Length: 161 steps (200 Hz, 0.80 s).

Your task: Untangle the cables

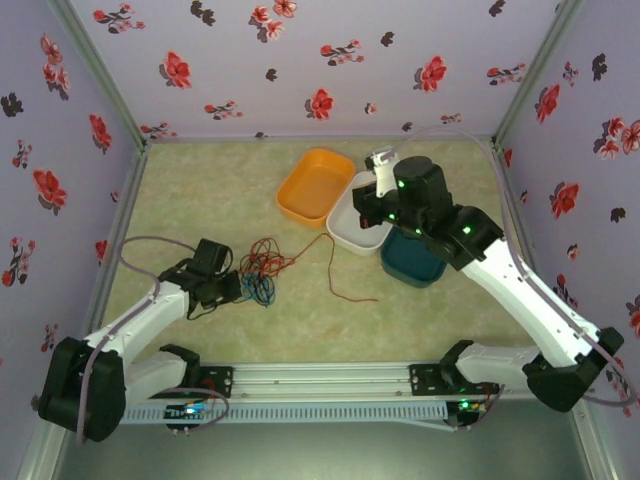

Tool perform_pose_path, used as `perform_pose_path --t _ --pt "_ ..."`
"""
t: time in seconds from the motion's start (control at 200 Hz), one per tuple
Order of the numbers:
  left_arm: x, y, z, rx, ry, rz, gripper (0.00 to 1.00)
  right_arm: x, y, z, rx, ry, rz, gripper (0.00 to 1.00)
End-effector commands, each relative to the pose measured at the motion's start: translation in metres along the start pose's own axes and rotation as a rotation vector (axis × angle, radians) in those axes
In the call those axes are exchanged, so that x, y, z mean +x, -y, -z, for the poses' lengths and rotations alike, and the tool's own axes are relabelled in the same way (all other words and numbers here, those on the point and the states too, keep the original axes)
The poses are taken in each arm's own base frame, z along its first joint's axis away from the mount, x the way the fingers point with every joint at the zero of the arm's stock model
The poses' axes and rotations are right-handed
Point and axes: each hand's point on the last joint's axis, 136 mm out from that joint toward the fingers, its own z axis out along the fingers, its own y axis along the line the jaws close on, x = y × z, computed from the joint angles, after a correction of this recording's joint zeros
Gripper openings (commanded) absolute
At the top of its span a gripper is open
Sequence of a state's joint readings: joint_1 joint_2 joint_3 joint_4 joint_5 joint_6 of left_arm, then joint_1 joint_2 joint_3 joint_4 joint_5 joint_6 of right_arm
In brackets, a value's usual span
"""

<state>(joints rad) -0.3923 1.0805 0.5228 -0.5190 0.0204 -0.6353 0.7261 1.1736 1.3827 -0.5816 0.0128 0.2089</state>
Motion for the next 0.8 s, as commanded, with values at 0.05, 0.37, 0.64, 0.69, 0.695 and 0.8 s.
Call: perform_pose_path --t 0.05,0.37,0.64,0.69,0.695,0.8 --pt "0.001 -0.006 0.004 -0.023 0.006 0.044 0.06 -0.007 0.006 0.004 0.035 0.031 0.005 0.0" --pt "-0.015 0.003 0.035 0.021 0.08 0.085 0.44 0.057 0.005 -0.061 0.031 -0.25 -0.005 0.05" --pt "-0.053 0.006 0.07 0.022 0.238 0.118 0.81 0.112 -0.004 -0.13 0.11 -0.431 0.022 0.27" --pt "-0.065 0.011 0.072 0.04 0.276 0.124 0.87 0.117 -0.008 -0.143 0.11 -0.448 0.012 0.28" --pt "-0.066 0.011 0.072 0.042 0.28 0.125 0.88 0.118 -0.008 -0.144 0.11 -0.452 0.011 0.28" --pt "-0.09 0.02 0.074 0.077 0.342 0.154 0.93 0.128 -0.013 -0.167 0.114 -0.475 0.001 0.31"
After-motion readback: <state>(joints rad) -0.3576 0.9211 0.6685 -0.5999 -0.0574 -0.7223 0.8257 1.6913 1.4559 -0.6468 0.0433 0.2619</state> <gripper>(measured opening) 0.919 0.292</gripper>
